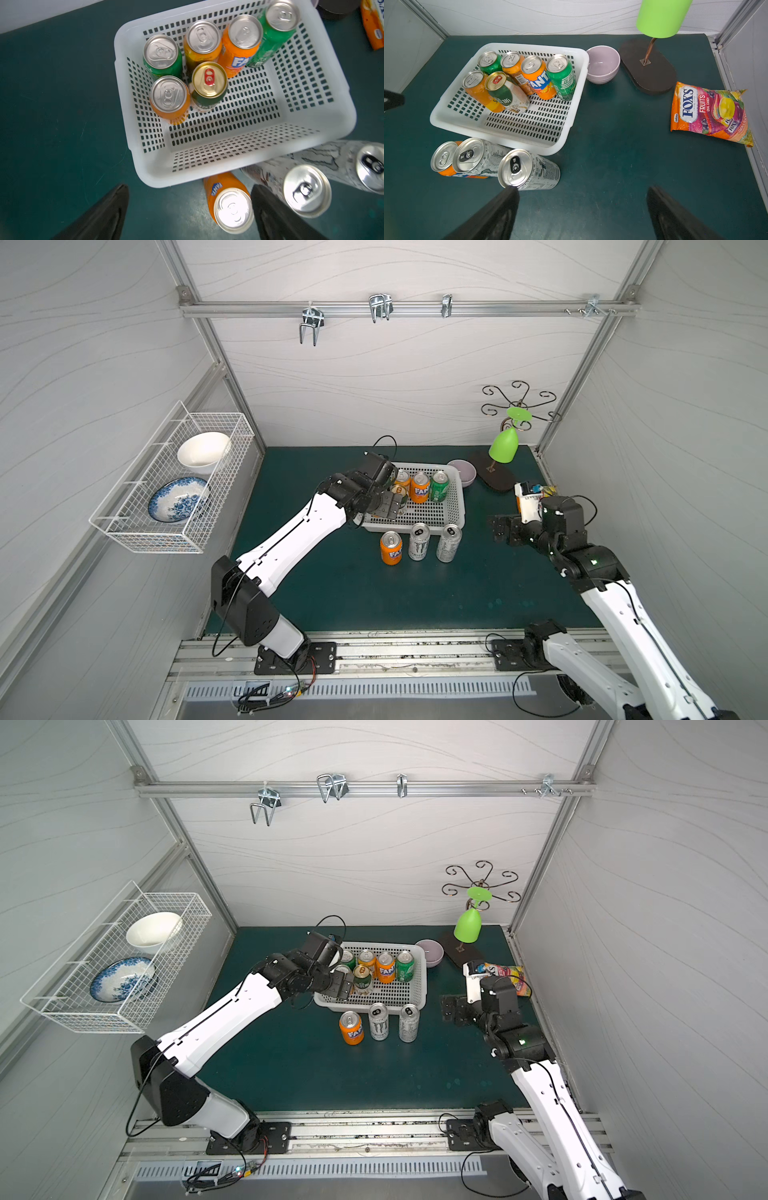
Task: Take out the drinks from the basket
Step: Pick up the drink from the basket.
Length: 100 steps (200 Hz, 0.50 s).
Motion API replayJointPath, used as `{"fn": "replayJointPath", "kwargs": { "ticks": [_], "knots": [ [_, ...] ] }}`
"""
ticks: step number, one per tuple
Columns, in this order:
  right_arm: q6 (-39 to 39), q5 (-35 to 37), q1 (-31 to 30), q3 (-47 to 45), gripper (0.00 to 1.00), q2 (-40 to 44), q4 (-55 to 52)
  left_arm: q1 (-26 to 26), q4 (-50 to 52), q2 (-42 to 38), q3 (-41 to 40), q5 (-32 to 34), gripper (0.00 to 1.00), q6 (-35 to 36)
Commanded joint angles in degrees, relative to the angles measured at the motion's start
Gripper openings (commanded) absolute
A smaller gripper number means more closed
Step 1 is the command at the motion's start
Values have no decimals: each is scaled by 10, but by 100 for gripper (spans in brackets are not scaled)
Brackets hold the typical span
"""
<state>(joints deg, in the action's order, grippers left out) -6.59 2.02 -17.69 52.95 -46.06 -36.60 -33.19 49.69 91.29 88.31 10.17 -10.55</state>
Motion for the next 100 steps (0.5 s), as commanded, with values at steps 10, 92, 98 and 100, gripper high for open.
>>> {"fn": "replayJointPath", "kwargs": {
  "ticks": [10, 92, 98, 100],
  "knots": [
    [4, -6, 4, 7, 99, 9, -14, 36, 10, 63, 52, -30, 90, 32],
    [7, -4, 5, 7, 99, 5, -13, 68, 21, 190, 114, -65, 88, 67],
    [8, -5, 5, 7, 99, 4, -14, 69, 25, 199, 120, -60, 88, 68],
    [8, -5, 5, 7, 99, 6, -14, 69, 26, 202, 122, -58, 89, 68]
  ]
}}
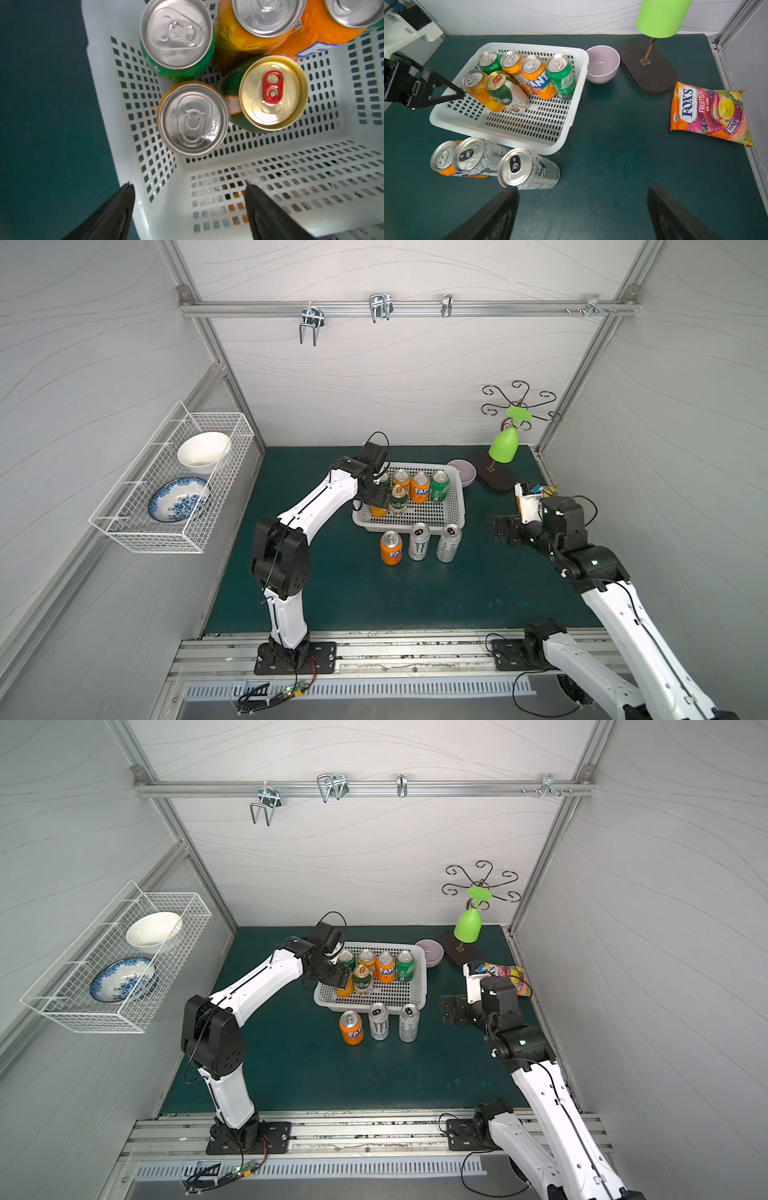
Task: Take out the drinks from the basket
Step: Pick up the drink from the basket.
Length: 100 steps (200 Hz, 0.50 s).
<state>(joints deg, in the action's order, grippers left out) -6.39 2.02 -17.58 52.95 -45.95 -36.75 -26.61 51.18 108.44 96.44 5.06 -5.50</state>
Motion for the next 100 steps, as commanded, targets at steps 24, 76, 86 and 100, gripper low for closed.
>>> {"fn": "replayJointPath", "kwargs": {
  "ticks": [24, 76, 86, 100],
  "knots": [
    [7, -4, 6, 7, 99, 4, -12, 5, 13, 59, 61, 8, 89, 26],
    [7, -5, 9, 6, 99, 0, -11, 9, -8, 95, 78, -9, 89, 50],
    [8, -7, 9, 6, 99, -1, -11, 11, -16, 100, 78, -11, 89, 55],
    [8, -7, 9, 6, 99, -2, -11, 14, -23, 107, 81, -14, 89, 58]
  ]
}}
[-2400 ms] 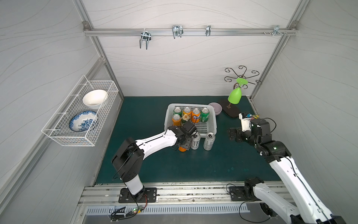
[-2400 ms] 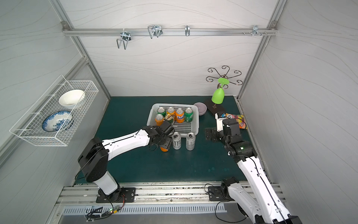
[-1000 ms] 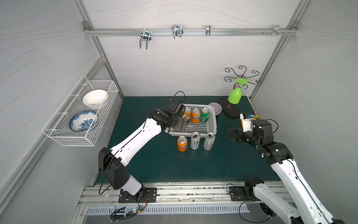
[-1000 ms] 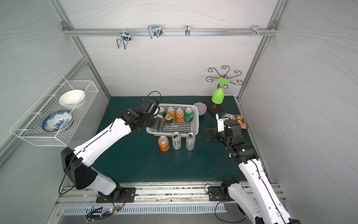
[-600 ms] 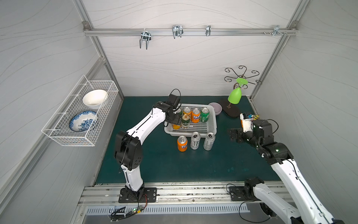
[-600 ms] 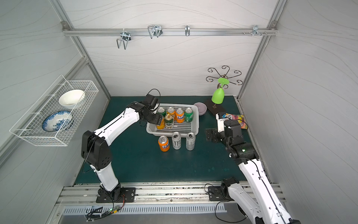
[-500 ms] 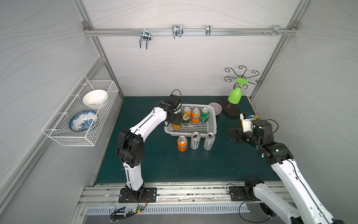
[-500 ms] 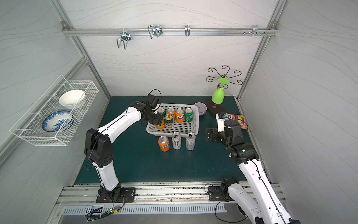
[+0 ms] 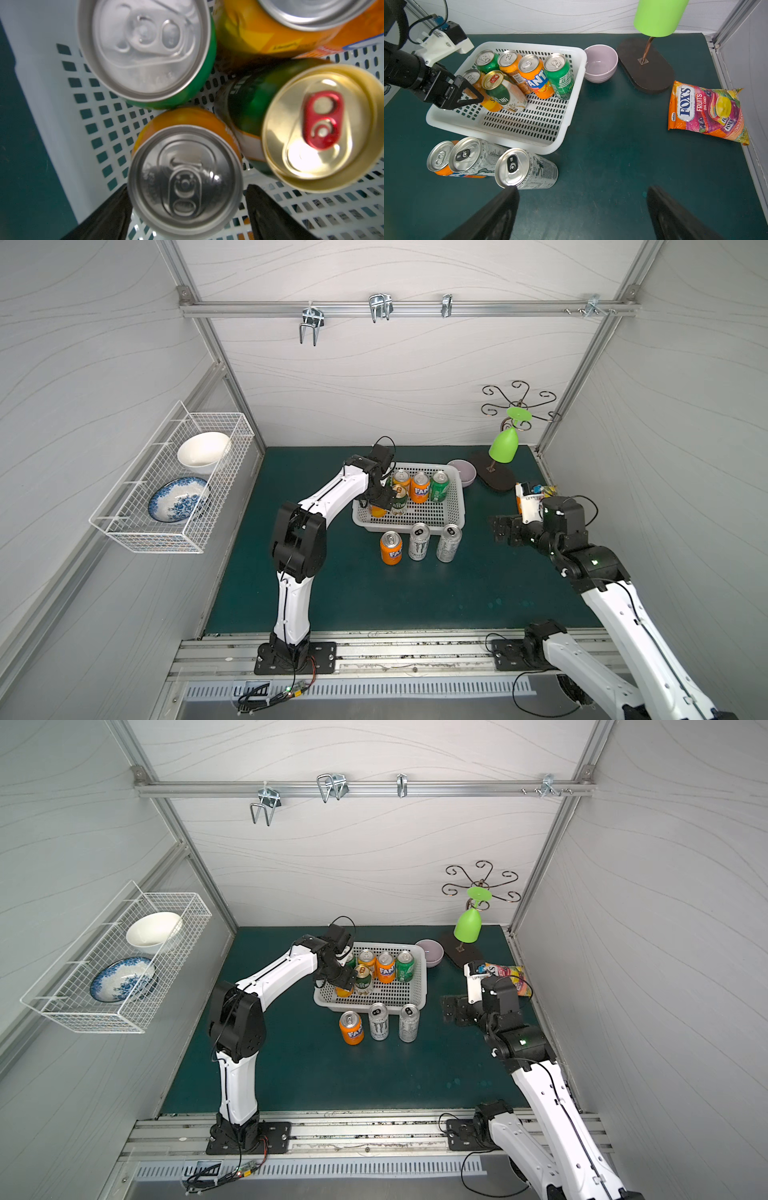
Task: Take out the drinks from the basket
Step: Pick up the drink from the basket.
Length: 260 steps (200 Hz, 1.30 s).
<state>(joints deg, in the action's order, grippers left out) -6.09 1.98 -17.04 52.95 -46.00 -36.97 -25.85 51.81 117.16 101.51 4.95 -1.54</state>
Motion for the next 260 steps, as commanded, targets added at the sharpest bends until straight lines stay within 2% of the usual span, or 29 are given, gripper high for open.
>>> {"fn": "replayJointPath", "kwargs": {
  "ticks": [1, 44, 77, 143, 193, 260],
  "knots": [
    [5, -7, 4, 6, 99, -1, -9, 6, -30, 20, 31, -14, 88, 19],
    [6, -9, 7, 5, 99, -3, -7, 8, -50, 38, 38, -33, 87, 34],
    [6, -11, 7, 5, 99, -5, -7, 8, -51, 52, 56, -23, 86, 39],
    [6, -15, 8, 3, 99, -8, -5, 8, -65, 50, 54, -20, 77, 44],
    [6, -16, 9, 2, 99, -9, -2, 8, -70, 8, 11, -25, 67, 34],
    [6, -18, 9, 1, 99, -13, 3, 7, -54, -64, -17, -26, 66, 16]
  ]
}}
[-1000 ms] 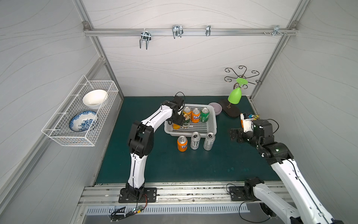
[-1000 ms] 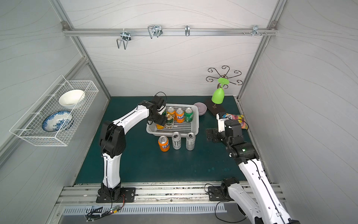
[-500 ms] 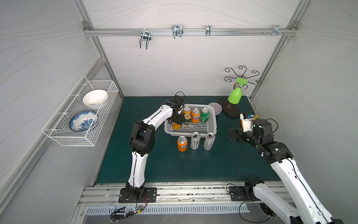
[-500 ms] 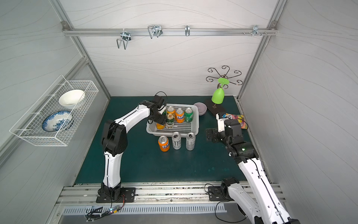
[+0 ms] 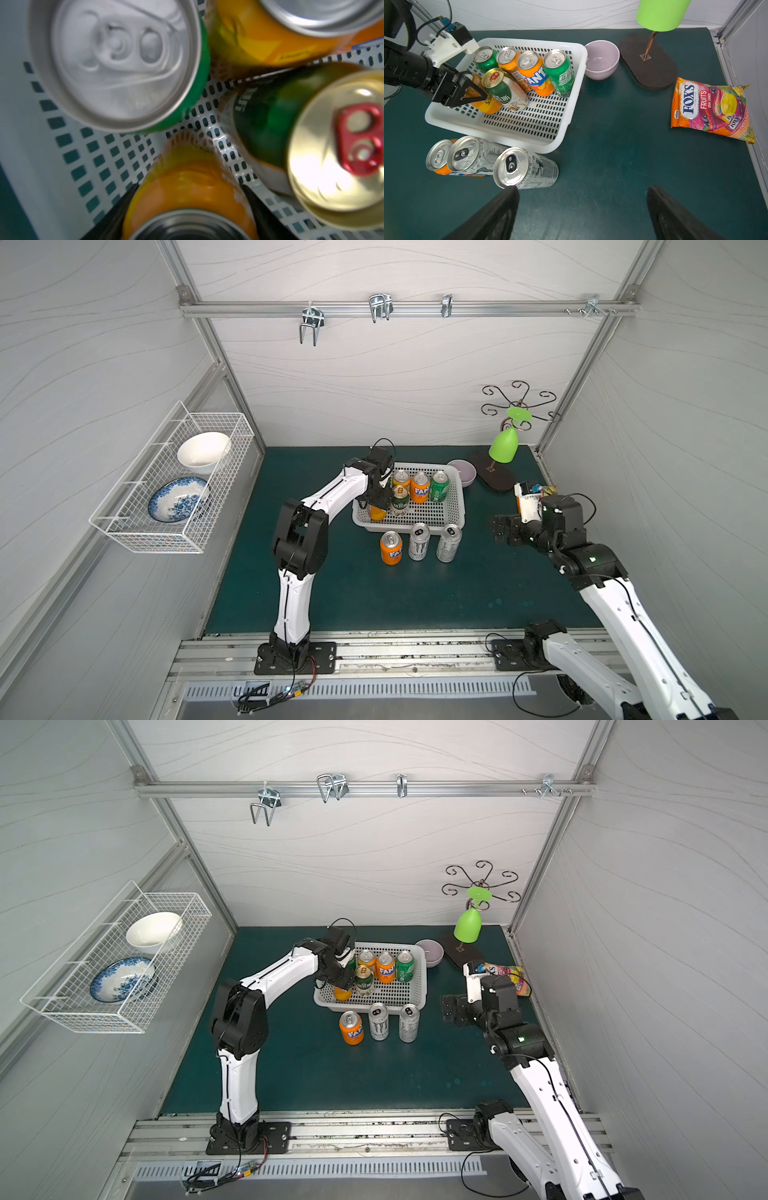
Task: Take out the drinks from the basket
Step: Pick up the drink from the basket, then place the drink at the center of the board.
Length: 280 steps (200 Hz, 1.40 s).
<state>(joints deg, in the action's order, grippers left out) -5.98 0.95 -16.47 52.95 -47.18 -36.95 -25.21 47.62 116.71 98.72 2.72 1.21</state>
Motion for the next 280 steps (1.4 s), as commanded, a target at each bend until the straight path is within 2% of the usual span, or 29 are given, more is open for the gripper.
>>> {"fn": "replayJointPath", "kwargs": {
  "ticks": [1, 121, 196, 250, 280],
  "knots": [
    [5, -8, 3, 1, 99, -2, 3, 1, -12, -61, 11, -3, 66, -11],
    [4, -11, 5, 2, 99, -5, 6, -4, 48, -247, -12, -6, 64, -58],
    [2, -16, 5, 3, 99, -1, 6, -30, 76, -393, -135, 35, 64, -108],
    [1, -20, 5, 4, 99, 3, 4, -53, 59, -444, -242, 58, 64, -133],
    [1, -22, 5, 4, 99, 4, 3, -53, 32, -439, -291, 53, 64, -143]
  ]
}}
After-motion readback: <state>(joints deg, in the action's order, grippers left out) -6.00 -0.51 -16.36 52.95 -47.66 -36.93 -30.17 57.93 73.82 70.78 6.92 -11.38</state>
